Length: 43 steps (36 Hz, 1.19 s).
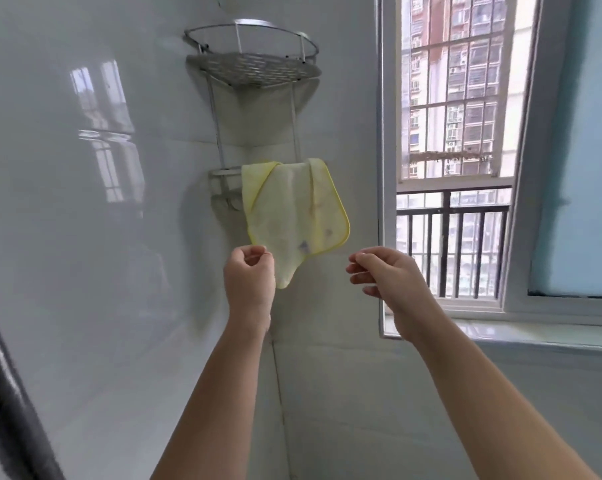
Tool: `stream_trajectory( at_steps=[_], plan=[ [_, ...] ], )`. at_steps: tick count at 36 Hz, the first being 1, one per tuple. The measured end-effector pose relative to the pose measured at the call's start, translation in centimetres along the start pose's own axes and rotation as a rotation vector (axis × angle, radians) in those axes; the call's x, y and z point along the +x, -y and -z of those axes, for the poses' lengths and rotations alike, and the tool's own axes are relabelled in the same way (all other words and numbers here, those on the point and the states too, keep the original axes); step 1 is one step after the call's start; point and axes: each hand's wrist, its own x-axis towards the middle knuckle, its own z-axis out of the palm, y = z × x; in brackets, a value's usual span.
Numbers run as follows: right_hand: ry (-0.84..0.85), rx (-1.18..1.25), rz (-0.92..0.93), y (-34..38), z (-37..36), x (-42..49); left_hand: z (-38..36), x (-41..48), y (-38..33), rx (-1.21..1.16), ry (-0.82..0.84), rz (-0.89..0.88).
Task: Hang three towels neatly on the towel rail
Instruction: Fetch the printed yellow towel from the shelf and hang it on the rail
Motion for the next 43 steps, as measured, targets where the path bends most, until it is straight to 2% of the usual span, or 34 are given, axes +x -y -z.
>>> stream_trajectory(
  at_steps=[11,20,29,37,43],
  plan=[
    [0.055,0.016,0.102,-0.4,-2.7,12.8,-4.0,9.3,0.5,0.262,-0.086,-0.189],
    [0.028,-0.043,0.163,-0.2,-3.5,21.0,-6.7,15.2,0.3,0.294,-0.163,-0.162],
    [0.043,-0.072,0.155,-0.5,-5.0,24.9,-7.1,17.8,0.5,0.333,-0.233,-0.109],
    [0.031,-0.022,0.051,-0.3,-5.8,25.8,-7.8,17.3,-0.6,0.311,-0.124,-0.149],
    [0.100,-0.074,0.035,0.5,-6.5,24.5,-7.5,15.8,-0.6,0.274,-0.006,-0.139]
  ],
)
